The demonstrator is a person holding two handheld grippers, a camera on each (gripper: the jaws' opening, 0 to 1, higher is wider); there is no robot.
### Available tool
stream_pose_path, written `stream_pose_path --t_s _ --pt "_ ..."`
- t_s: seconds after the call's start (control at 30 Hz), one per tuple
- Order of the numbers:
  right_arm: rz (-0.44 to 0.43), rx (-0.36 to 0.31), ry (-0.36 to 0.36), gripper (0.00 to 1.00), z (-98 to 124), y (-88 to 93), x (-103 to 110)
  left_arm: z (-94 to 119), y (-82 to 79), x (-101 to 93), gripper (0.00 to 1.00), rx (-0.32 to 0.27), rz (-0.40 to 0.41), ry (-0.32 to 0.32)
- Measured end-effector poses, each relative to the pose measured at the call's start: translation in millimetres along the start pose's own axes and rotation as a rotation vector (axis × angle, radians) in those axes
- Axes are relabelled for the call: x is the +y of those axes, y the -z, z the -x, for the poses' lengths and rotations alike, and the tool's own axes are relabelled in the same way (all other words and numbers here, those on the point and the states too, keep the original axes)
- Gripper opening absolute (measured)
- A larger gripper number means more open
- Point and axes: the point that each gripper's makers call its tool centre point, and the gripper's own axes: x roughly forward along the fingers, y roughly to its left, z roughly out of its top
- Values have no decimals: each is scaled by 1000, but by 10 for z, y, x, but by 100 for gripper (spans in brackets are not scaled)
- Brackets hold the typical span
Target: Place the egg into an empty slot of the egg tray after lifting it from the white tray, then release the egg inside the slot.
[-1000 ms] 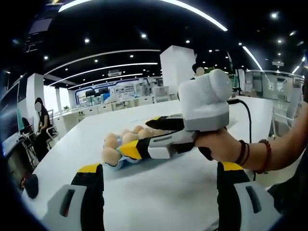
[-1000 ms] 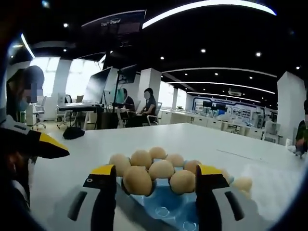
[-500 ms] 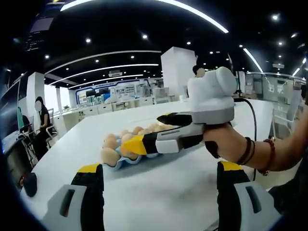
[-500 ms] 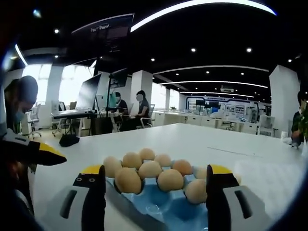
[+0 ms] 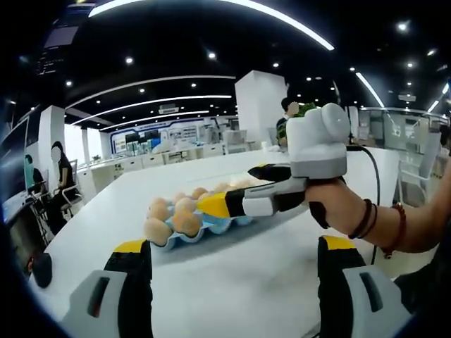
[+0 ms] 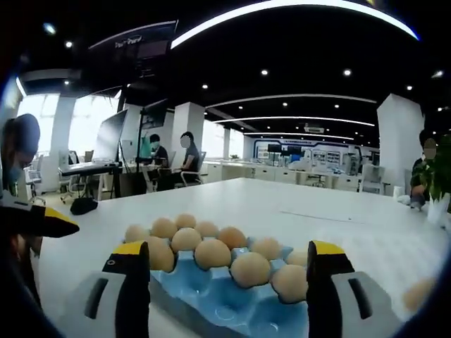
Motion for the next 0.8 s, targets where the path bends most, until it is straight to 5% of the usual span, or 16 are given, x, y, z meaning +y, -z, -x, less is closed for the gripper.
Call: stream_pose_path --t_s 0.8 --pt "-8 32 127 95 317 158 -547 -33 -19 -120 100 -5 -2 25"
